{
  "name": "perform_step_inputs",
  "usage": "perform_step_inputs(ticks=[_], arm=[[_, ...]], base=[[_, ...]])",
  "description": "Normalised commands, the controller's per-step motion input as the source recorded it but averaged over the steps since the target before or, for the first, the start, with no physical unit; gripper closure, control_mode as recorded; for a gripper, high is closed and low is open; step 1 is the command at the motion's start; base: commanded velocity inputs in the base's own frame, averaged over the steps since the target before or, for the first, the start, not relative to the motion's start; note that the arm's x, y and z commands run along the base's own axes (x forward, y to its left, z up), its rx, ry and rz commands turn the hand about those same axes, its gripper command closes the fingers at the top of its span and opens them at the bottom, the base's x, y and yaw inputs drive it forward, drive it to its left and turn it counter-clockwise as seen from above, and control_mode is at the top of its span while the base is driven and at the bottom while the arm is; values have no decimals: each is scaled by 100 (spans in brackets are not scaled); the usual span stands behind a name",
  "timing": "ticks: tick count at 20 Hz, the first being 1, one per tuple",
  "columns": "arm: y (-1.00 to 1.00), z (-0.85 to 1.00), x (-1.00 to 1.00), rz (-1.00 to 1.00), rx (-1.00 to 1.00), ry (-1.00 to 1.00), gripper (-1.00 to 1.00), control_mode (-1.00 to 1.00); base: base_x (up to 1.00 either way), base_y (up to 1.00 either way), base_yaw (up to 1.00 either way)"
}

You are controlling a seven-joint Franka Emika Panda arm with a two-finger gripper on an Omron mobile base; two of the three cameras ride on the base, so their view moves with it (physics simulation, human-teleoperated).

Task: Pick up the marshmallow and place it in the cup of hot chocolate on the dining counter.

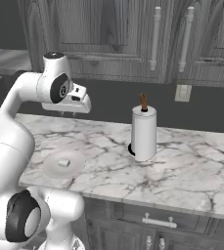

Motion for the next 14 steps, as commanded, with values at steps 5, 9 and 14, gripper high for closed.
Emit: perform_step_inputs(ticks=[5,9,14], arm=[[0,-5,0,0,0,1,-100,-100],[2,-25,0,3,0,1,-100,-100],[6,-26,0,9,0,10,-100,-100]], base=[[0,0,0],[0,0,0],[0,0,0]])
